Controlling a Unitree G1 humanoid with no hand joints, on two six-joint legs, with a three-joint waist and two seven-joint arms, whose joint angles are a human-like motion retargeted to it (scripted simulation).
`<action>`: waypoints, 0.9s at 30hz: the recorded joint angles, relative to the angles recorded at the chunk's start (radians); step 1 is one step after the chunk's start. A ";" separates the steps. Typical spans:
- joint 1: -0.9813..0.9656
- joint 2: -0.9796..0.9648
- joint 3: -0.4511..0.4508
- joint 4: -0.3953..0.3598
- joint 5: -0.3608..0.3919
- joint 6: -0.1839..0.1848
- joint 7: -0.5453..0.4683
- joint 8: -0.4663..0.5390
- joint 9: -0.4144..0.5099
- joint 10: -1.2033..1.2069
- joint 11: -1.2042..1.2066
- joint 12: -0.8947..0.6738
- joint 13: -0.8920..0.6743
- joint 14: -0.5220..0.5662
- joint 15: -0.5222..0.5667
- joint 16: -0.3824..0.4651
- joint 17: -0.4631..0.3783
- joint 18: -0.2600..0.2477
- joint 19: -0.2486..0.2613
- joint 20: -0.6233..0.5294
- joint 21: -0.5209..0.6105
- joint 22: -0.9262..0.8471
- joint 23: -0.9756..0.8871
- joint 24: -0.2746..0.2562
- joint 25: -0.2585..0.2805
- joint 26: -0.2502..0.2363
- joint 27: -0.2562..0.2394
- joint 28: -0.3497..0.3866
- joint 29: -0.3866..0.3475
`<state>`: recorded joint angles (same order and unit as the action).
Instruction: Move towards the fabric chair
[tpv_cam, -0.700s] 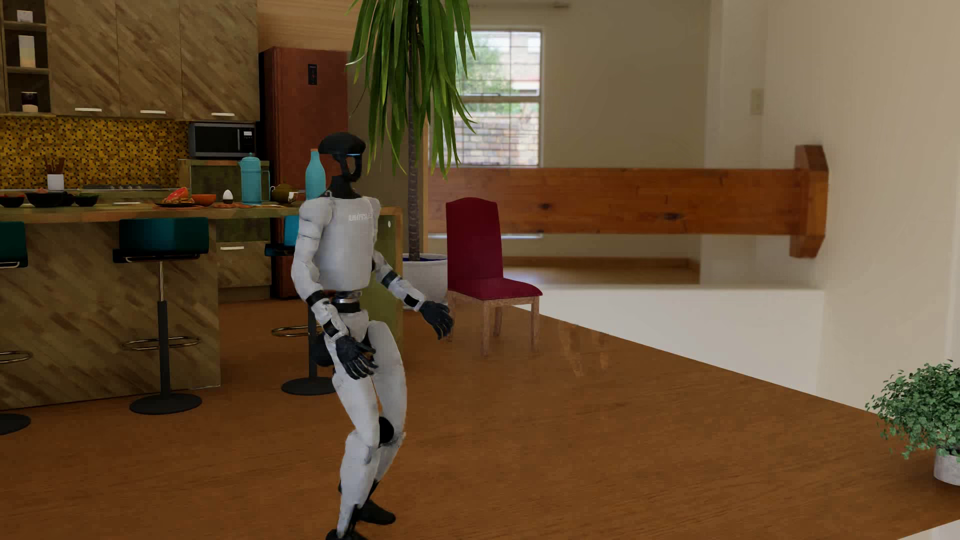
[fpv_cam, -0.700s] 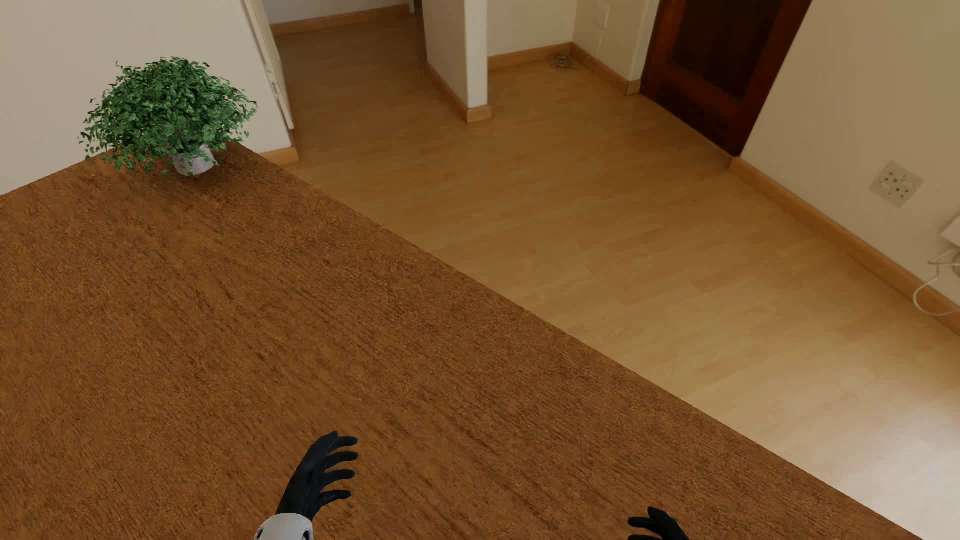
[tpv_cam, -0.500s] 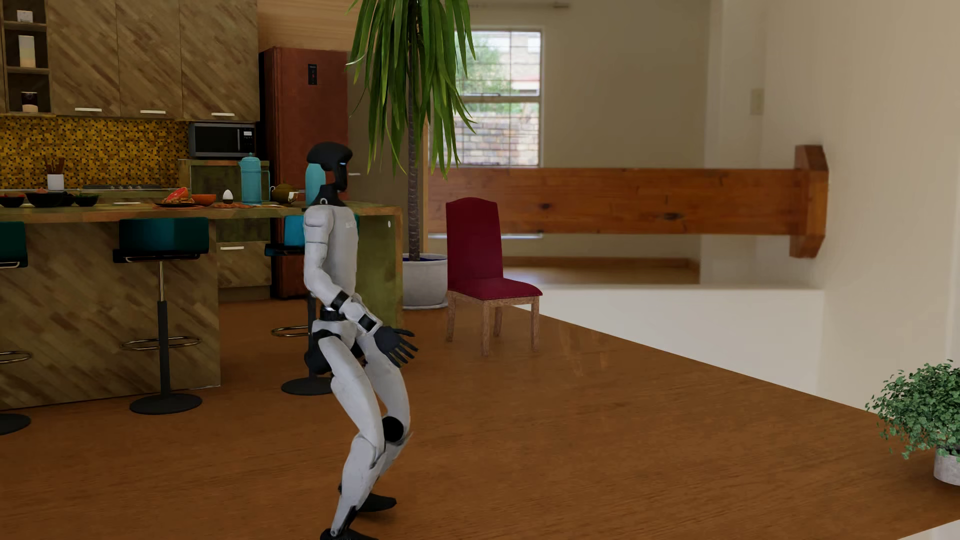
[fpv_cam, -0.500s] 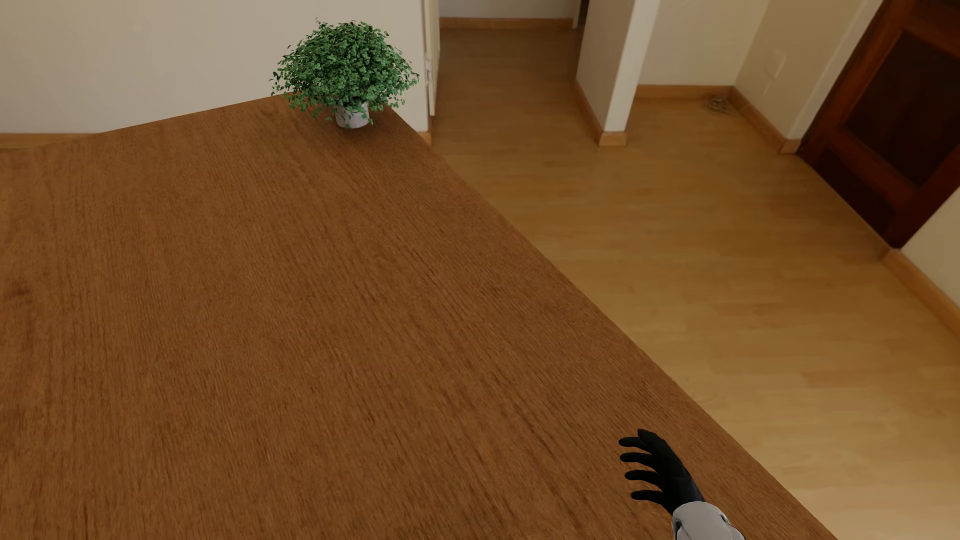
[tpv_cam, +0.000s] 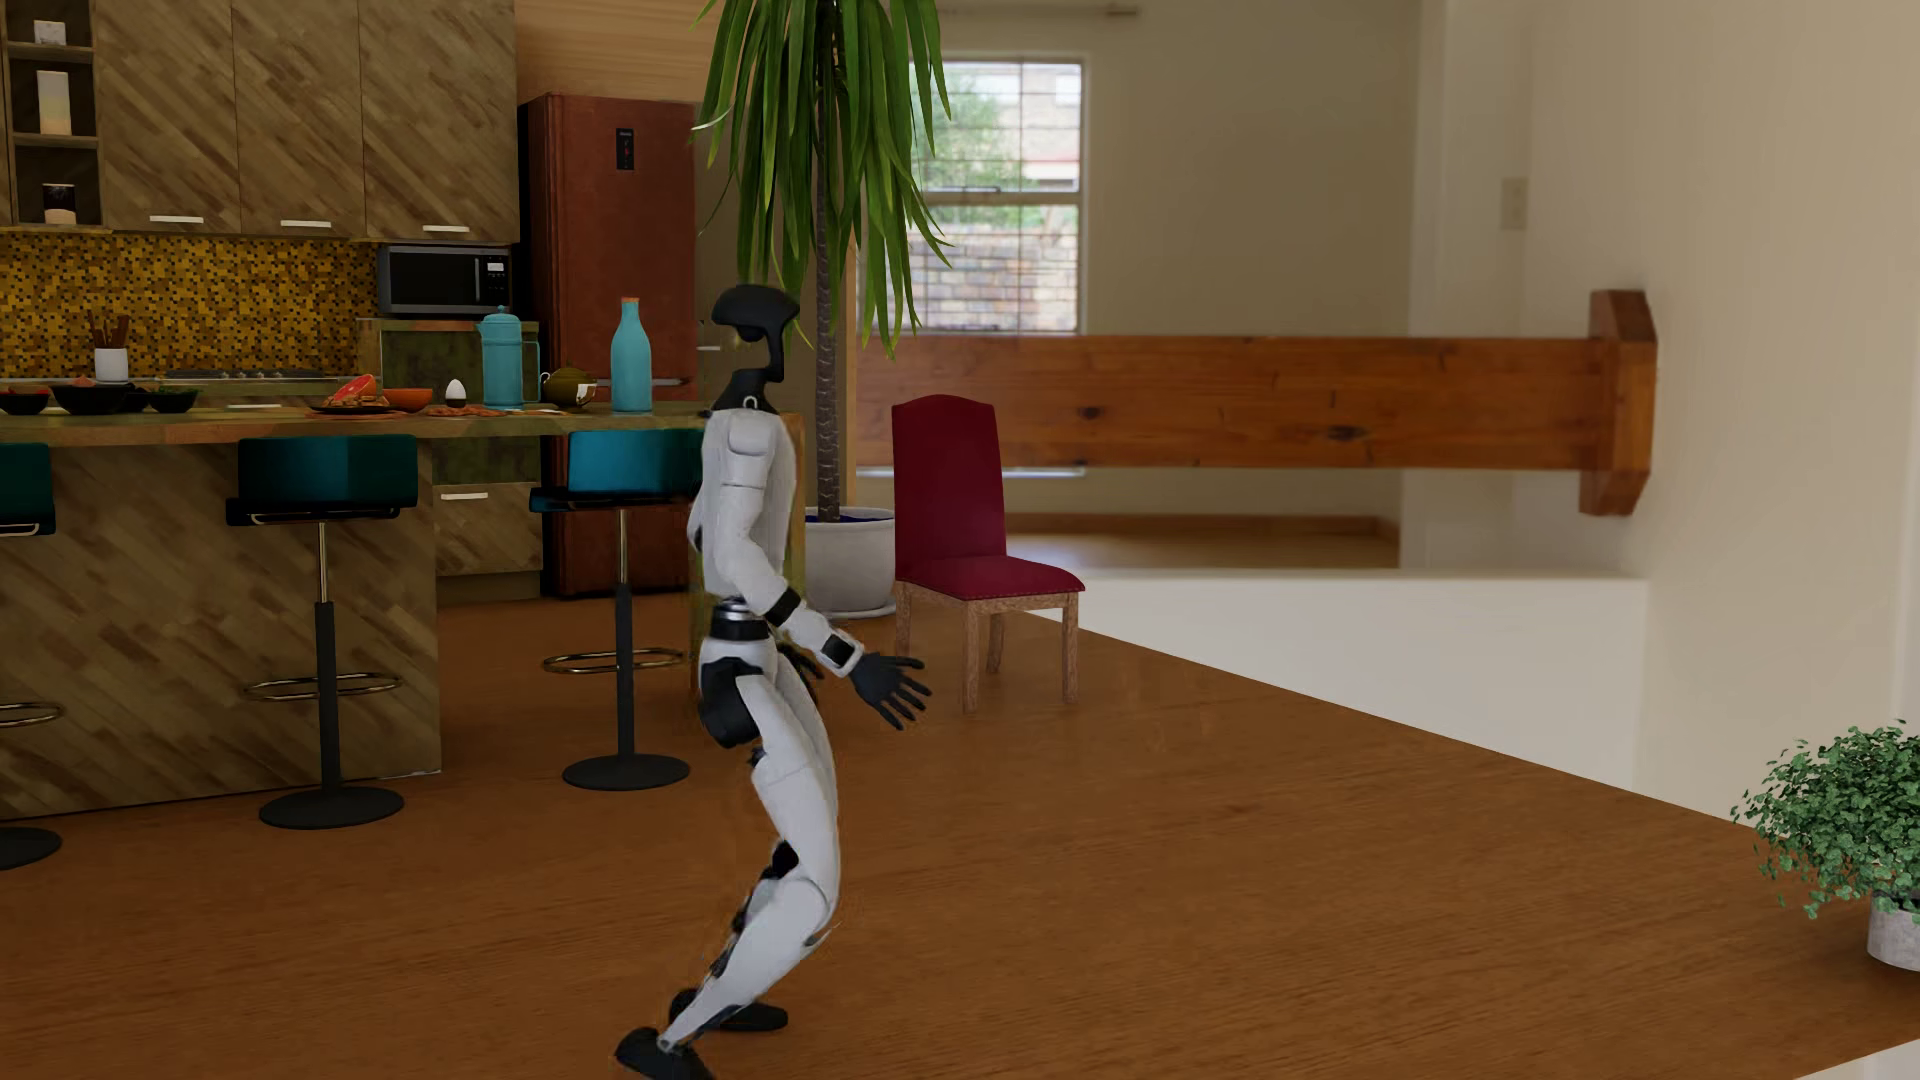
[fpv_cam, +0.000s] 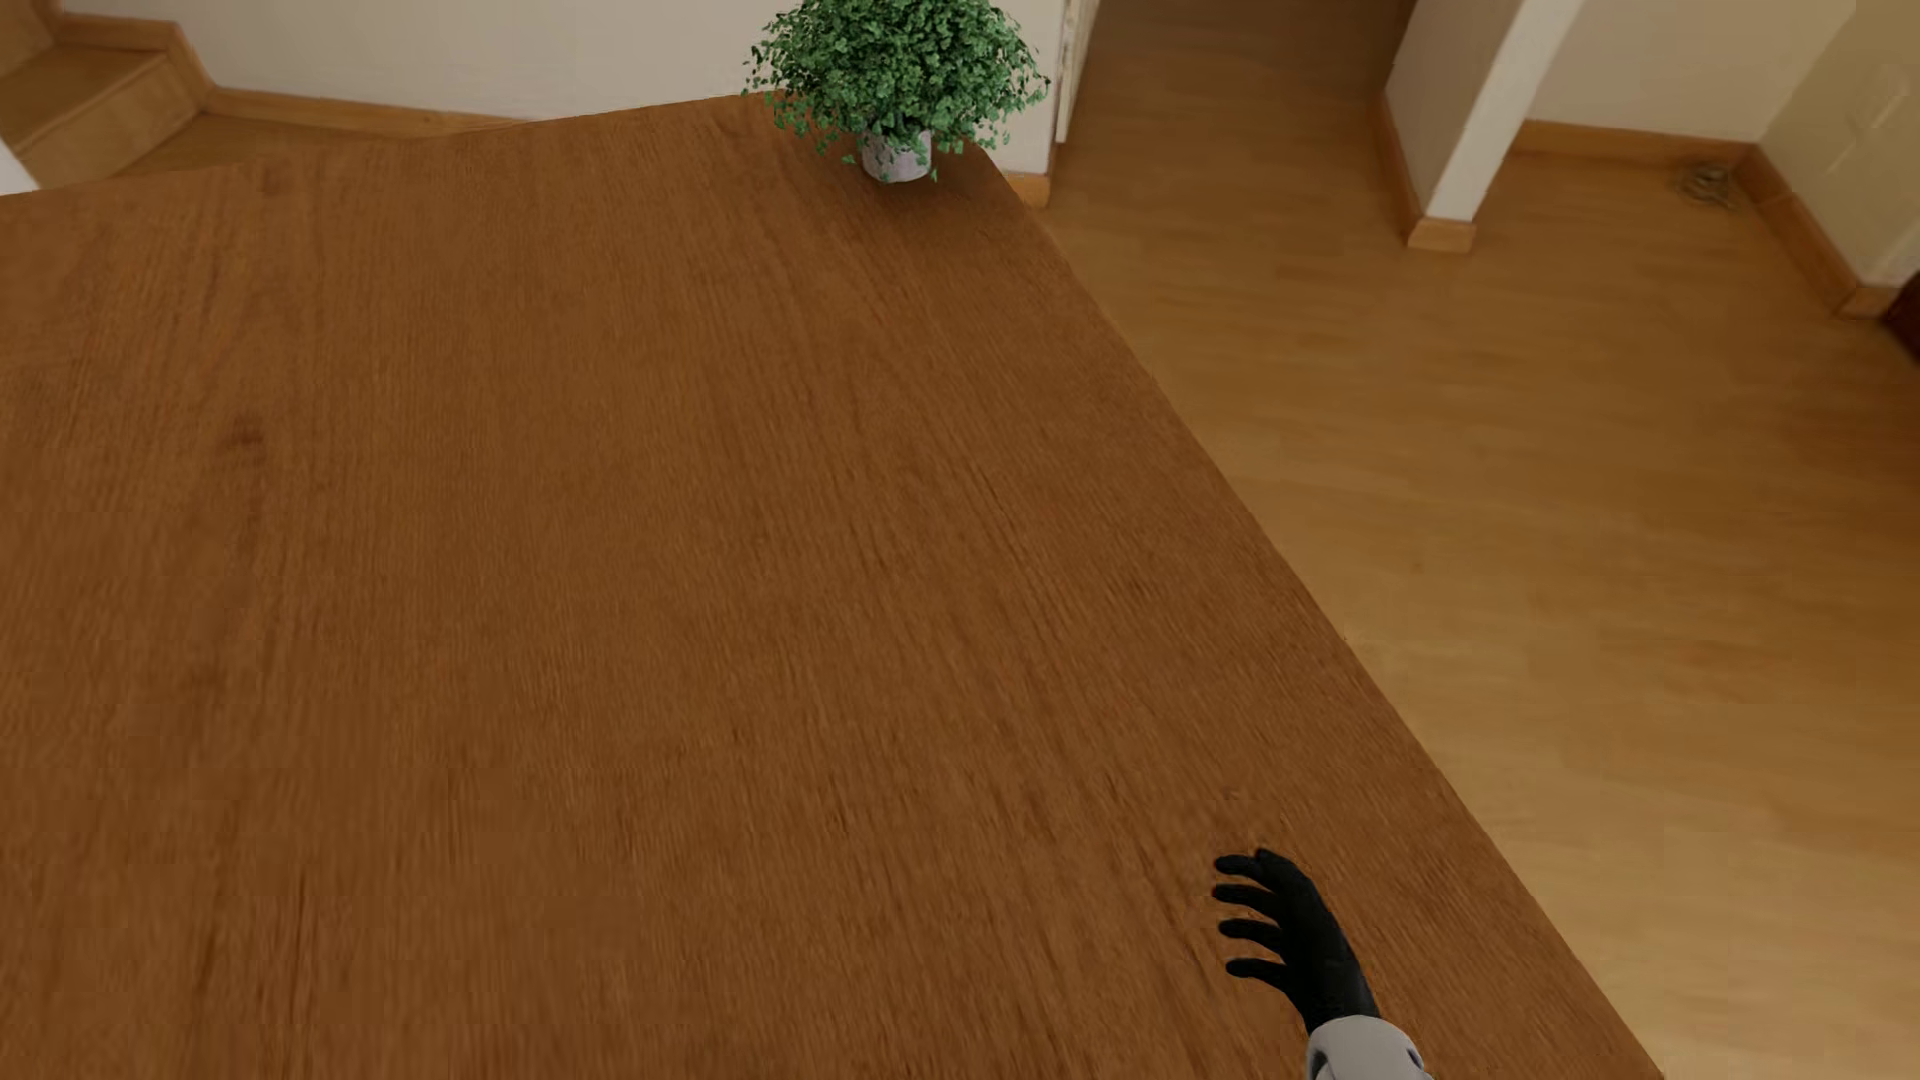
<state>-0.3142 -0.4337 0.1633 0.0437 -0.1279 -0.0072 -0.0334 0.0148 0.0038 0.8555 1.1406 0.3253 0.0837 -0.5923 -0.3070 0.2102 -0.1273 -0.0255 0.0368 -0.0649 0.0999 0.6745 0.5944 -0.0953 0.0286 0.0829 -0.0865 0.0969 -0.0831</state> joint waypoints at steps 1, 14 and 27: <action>0.052 -0.064 -0.054 -0.011 0.015 -0.020 -0.005 0.032 0.000 -0.055 0.011 -0.037 0.072 -0.002 -0.022 -0.008 -0.022 -0.003 -0.002 0.005 -0.037 0.001 0.004 -0.007 -0.035 -0.002 0.007 0.017 0.022; -0.008 -0.249 -0.009 -0.102 0.040 -0.017 0.056 0.015 0.088 0.088 -0.215 -0.064 0.064 -0.037 -0.030 -0.070 -0.028 0.080 0.172 -0.007 -0.022 -0.074 0.038 0.066 -0.101 0.074 -0.090 0.016 0.040; 0.028 -0.355 -0.137 -0.103 0.049 -0.094 0.004 -0.029 -0.004 -0.003 -0.111 -0.127 0.154 0.003 -0.043 -0.056 -0.060 0.080 0.127 -0.017 -0.053 -0.026 -0.013 0.083 -0.121 -0.058 0.148 -0.019 0.075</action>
<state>-0.2865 -0.7886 0.0262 -0.0594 -0.0785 -0.1007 -0.0292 -0.0139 -0.0002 0.8525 1.0292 0.1980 0.2378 -0.5890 -0.3503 0.1545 -0.1868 0.0544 0.1643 -0.0822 0.0472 0.6484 0.5815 -0.0119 -0.0924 0.0248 0.0619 0.0782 -0.0077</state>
